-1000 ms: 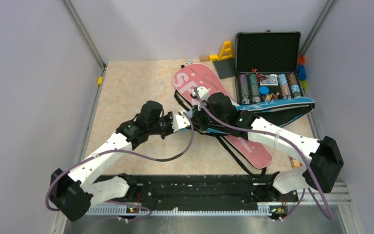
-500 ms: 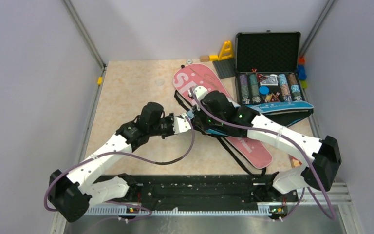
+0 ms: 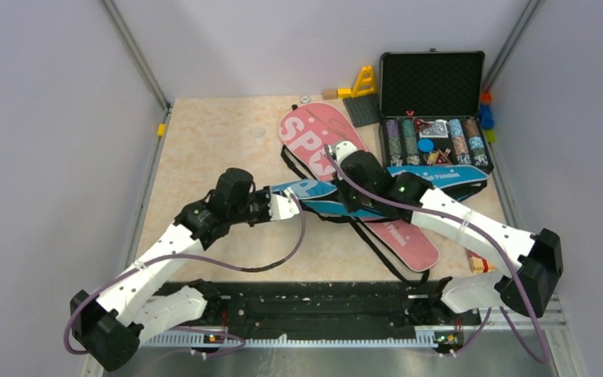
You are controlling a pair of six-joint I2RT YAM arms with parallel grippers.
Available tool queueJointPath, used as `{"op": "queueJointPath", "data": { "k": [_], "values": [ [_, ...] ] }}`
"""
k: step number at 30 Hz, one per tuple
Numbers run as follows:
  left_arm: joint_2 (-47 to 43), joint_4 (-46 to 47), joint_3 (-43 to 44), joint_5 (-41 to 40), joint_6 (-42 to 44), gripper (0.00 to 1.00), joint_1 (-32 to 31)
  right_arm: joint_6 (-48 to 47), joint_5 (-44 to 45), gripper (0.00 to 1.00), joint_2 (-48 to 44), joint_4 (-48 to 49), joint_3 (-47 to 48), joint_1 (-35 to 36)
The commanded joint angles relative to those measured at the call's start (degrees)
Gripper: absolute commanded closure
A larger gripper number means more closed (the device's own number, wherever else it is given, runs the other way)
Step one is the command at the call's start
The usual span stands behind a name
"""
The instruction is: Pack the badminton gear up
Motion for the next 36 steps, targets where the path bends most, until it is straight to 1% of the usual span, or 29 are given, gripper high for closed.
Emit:
{"op": "queueJointPath", "data": {
  "k": [1,5,10,13,15,16,17,18,19,20,21,22,23,24,25,28,31,34,36],
  "values": [
    [-2.8,-1.6,-0.4,-4.8,0.3,1.0,2.5,3.6,14.0,1.0,-2.8,-10.6,-2.2,-4.8],
    [-2.9,-3.3,1.0,-5.0,0.7,1.0,4.2,8.0,21.3,1.0,-4.5,-13.3,-5.7,-12.9],
    [-3.2,-5.8,2.4,-4.2,2.1,1.0,7.2,7.3,29.8,1.0,-7.7,-14.0,-7.5,-22.2],
    [-3.1,-6.7,3.0,-3.2,2.6,1.0,8.9,3.2,31.5,1.0,-8.9,-9.0,-8.8,-28.6],
    [-2.7,-6.8,3.5,-2.2,2.4,1.0,9.5,0.7,29.5,1.0,-9.8,-3.2,-10.1,-30.1],
    [-2.6,-7.0,3.5,-1.6,2.4,1.0,9.6,-0.6,25.6,1.0,-10.4,-0.8,-10.4,-30.1],
    [-2.6,-7.3,3.5,-0.9,2.4,1.0,9.6,-2.4,19.3,1.0,-11.2,2.1,-10.8,-30.1],
    [-2.8,-7.3,3.5,-0.2,2.5,1.0,9.7,-4.5,8.0,1.0,-12.5,6.5,-11.8,-30.1],
    [-2.9,-7.3,3.3,0.7,2.5,1.0,9.7,-5.6,-0.6,0.96,-13.9,9.0,-12.6,-30.1],
    [-3.0,-7.1,3.1,1.4,2.3,1.0,9.6,-5.7,-5.7,0.9,-15.2,10.9,-13.1,-30.1],
    [-3.0,-6.9,3.1,1.9,1.9,1.0,9.6,-4.9,-14.2,0.79,-16.3,13.1,-13.7,-30.0],
    [-2.8,-6.6,3.2,2.2,1.3,1.0,9.6,-3.8,-24.5,0.72,-17.1,15.3,-14.4,-30.0],
    [-2.6,-6.4,3.3,2.5,1.0,1.0,9.7,-2.4,-31.0,0.63,-17.9,18.0,-15.8,-29.5],
    [-2.6,-6.2,3.4,2.8,0.7,1.0,9.6,-1.4,-34.9,0.58,-18.1,20.2,-16.7,-28.5],
    [-2.5,-6.1,3.6,3.3,0.5,1.0,9.6,-1.3,-36.1,0.53,-17.9,21.2,-17.1,-26.6],
    [-2.4,-6.5,4.5,5.1,-0.2,1.0,9.6,-3.0,-31.4,0.44,-15.2,20.1,-16.1,-18.9],
    [-2.0,-6.6,5.8,6.2,-1.2,1.0,9.6,-3.0,-27.1,0.41,-9.9,17.7,-12.8,-14.8],
    [-1.8,-7.1,6.6,7.2,-1.5,1.0,9.6,-3.7,-14.7,0.39,-4.9,14.6,-9.2,-10.6],
    [-2.0,-7.2,6.7,7.7,-1.5,1.0,9.5,-4.6,-9.2,0.39,-1.6,13.7,-7.1,-9.2]
  ]
}}
